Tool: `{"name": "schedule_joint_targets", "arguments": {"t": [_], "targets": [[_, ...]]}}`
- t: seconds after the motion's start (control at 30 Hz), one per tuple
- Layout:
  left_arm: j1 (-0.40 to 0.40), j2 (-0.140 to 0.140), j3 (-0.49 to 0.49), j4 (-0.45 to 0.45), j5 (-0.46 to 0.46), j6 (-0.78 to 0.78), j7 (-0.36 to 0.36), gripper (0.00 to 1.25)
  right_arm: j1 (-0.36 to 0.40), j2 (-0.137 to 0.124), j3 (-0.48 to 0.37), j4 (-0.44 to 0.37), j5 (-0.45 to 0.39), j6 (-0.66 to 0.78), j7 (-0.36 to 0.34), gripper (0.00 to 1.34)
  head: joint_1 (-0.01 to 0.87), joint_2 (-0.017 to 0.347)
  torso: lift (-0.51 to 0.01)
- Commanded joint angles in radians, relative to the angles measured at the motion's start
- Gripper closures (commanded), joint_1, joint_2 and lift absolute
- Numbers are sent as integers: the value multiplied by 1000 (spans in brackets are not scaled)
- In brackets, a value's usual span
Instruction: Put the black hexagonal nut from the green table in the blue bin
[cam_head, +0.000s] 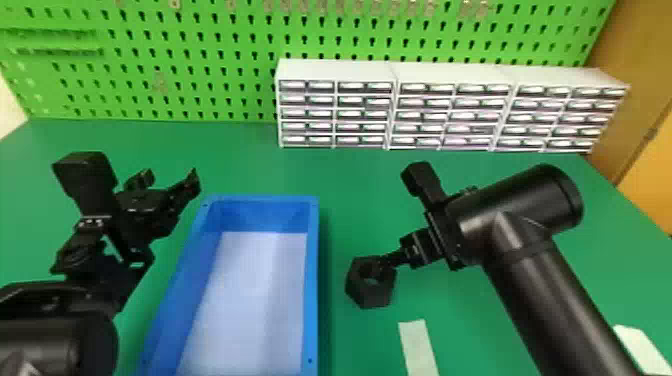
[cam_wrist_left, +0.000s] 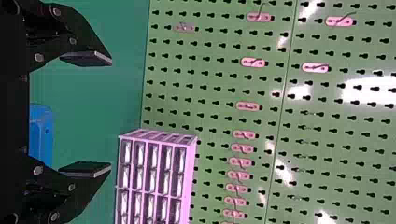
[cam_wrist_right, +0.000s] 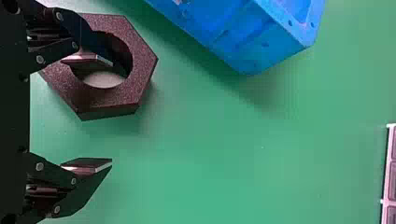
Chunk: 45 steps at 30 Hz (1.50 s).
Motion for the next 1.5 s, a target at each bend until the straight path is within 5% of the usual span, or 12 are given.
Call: {"name": "schedule_joint_targets", "arguments": {"t": [0.0, 1.47], "targets": [[0, 0, 2, 0, 1, 2, 0, 452, -2, 0, 13, 8, -11, -6, 0, 515, 691, 9, -97], [-2, 0, 3, 0, 7, 17, -8, 453, 18, 0, 1, 39, -3, -26, 0, 515, 691, 9, -97]]}}
